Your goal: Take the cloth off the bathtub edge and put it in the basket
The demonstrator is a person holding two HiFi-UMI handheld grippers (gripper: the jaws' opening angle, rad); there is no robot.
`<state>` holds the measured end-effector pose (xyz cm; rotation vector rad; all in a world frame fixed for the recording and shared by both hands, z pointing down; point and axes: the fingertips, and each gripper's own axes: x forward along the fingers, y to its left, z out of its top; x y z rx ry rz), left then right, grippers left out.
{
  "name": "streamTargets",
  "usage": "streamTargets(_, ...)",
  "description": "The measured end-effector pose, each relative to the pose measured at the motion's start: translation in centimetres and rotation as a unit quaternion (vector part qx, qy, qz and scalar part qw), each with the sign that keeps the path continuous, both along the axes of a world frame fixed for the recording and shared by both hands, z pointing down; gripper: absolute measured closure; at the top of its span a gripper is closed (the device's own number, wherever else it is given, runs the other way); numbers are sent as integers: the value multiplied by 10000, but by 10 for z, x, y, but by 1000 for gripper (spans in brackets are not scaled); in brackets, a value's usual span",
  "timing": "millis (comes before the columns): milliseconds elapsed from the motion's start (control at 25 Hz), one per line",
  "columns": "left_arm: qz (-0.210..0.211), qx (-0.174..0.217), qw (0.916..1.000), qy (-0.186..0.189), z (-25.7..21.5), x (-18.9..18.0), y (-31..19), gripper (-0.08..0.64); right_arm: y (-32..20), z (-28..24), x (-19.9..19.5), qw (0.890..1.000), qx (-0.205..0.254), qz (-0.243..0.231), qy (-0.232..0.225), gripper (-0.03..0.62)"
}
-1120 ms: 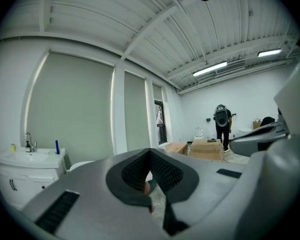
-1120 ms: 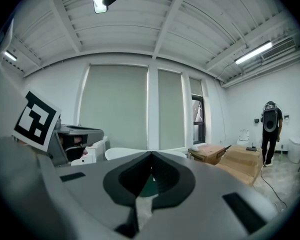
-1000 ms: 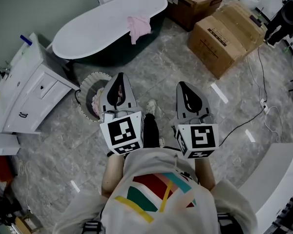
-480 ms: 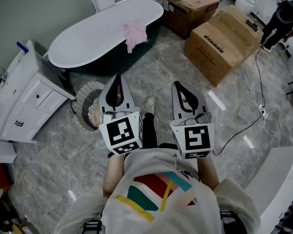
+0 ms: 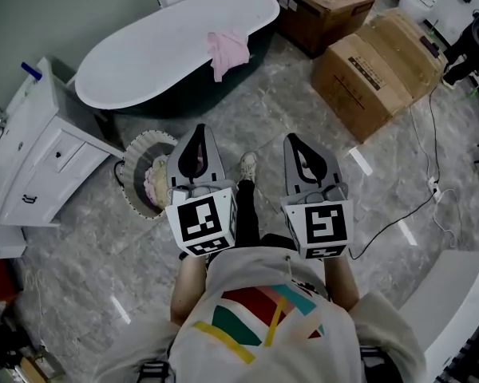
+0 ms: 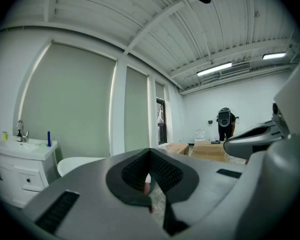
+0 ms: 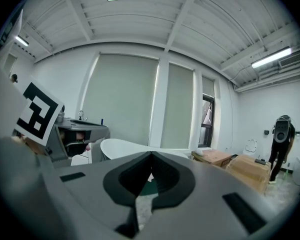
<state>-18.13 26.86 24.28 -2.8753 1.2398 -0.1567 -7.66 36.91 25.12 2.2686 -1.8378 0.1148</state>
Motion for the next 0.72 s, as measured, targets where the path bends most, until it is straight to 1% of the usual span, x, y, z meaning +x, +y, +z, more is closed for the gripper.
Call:
streamTargets(160, 1, -165, 9998, -138, 14, 12, -25, 543, -24, 18, 10, 9994, -215, -71, -271, 581)
streamTargets(360, 66, -237, 9993, -289, 23, 36, -60, 543, -57, 30, 31, 9984, -435, -49, -363, 581)
streamTargets(480, 19, -307, 9992, -271, 22, 54, -94, 543, -81, 29, 51, 9974, -580, -58, -421, 581)
streamTargets(560, 2, -300, 9992, -261, 18, 71, -120, 543, -100, 22, 71, 9976, -550, -10, -410, 581)
streamTargets(720, -73, -142, 9996, -228, 1, 104, -178, 543, -149, 6, 115, 9985, -374, 95, -396, 581)
